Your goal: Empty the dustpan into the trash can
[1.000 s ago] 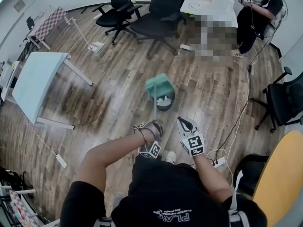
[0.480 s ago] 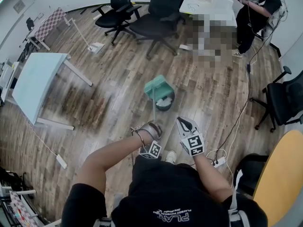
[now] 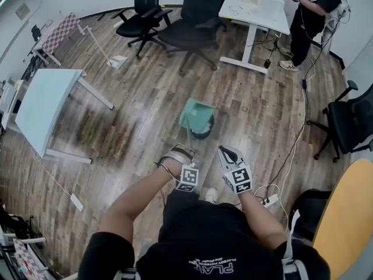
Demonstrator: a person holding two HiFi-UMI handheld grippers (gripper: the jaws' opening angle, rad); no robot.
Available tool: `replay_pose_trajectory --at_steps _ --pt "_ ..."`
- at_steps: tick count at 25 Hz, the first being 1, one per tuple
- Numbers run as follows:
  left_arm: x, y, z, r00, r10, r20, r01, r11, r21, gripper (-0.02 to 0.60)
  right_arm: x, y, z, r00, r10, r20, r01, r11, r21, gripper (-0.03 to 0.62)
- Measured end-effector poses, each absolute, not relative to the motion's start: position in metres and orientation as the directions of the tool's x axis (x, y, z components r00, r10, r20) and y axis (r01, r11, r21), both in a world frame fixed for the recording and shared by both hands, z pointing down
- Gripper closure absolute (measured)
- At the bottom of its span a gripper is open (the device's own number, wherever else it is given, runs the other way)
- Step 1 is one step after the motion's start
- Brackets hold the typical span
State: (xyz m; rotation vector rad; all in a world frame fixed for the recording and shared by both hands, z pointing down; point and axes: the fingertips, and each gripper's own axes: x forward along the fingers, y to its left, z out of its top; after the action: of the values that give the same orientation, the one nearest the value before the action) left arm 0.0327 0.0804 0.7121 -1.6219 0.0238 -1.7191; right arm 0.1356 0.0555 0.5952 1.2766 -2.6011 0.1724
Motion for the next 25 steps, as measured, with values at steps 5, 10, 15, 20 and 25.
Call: replay_pose_trajectory --at_steps 5,10,15,20,25 --pt "0.033 0.067 0.704 0.123 -0.519 0.846 0.367 -0.768 -0.524 0.483 0.14 0.05 0.597 -0.586 -0.766 0.266 -0.795 0.607 -0.002 0.569" --pt "0.028 0.047 0.688 0.16 -0.526 0.836 0.157 -0.822 -0.547 0.483 0.139 0.045 0.6 -0.581 -0.768 0.269 -0.798 0.602 -0.008 0.568" --pt "0.017 0.02 0.668 0.18 -0.537 0.825 -0.039 -0.841 -0.539 0.483 0.137 0.03 0.597 -0.588 -0.762 0.271 -0.795 0.607 -0.018 0.569" --pt "-0.003 -0.001 0.656 0.194 -0.546 0.815 -0.192 -0.836 -0.514 0.483 0.13 0.014 0.593 -0.599 -0.752 0.273 -0.785 0.619 -0.02 0.569" --pt "-0.023 -0.024 0.642 0.208 -0.57 0.795 -0.368 -0.799 -0.476 0.483 0.124 -0.008 0.587 -0.607 -0.746 0.274 -0.777 0.629 -0.009 0.569"
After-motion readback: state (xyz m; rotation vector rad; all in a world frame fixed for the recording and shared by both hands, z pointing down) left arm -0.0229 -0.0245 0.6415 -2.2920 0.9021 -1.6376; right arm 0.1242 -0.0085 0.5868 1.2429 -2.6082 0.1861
